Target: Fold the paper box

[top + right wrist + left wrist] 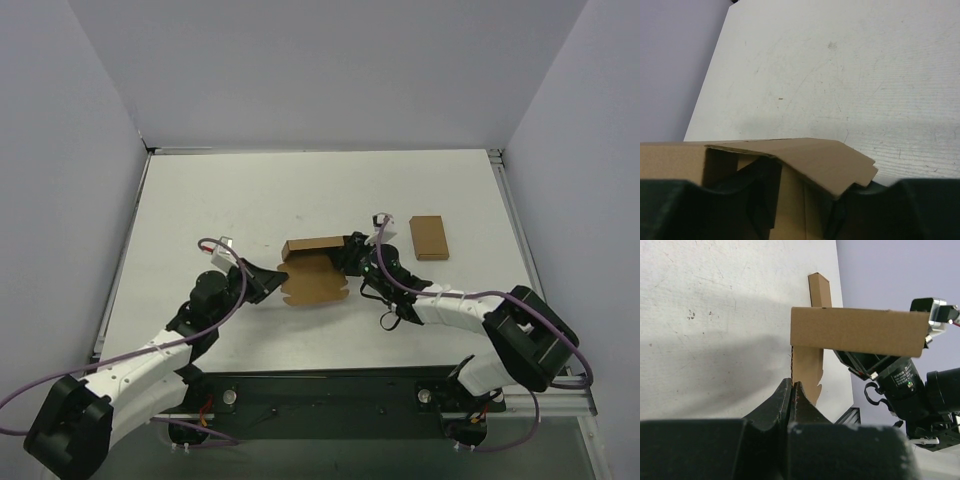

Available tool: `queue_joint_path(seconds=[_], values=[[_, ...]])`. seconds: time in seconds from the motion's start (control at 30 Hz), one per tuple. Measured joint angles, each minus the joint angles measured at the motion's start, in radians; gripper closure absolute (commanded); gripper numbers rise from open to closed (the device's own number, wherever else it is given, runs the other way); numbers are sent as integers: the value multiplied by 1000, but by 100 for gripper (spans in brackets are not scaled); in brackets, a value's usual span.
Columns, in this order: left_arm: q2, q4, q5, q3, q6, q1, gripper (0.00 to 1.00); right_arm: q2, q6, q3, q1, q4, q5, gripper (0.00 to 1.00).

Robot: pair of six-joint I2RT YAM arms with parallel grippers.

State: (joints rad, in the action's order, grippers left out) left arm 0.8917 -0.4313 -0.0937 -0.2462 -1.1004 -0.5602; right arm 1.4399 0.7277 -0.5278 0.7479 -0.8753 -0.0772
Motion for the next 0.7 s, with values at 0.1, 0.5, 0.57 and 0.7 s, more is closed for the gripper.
queue_joint_path(seconds=[0.1,0.5,0.57,0.7], values=[[-10,1,-51,7,-5,54,100,-51,-8,0,5,32,5,42],[116,7,-255,-28,64,211,100,-411,-207,44,-2,369,188,35],[143,7,-286,-30,68,218,100,-455,-222,50,-29,448,211,34],[177,3,-356,-31,73,231,100,-503,-228,58,-162,557,244,32]])
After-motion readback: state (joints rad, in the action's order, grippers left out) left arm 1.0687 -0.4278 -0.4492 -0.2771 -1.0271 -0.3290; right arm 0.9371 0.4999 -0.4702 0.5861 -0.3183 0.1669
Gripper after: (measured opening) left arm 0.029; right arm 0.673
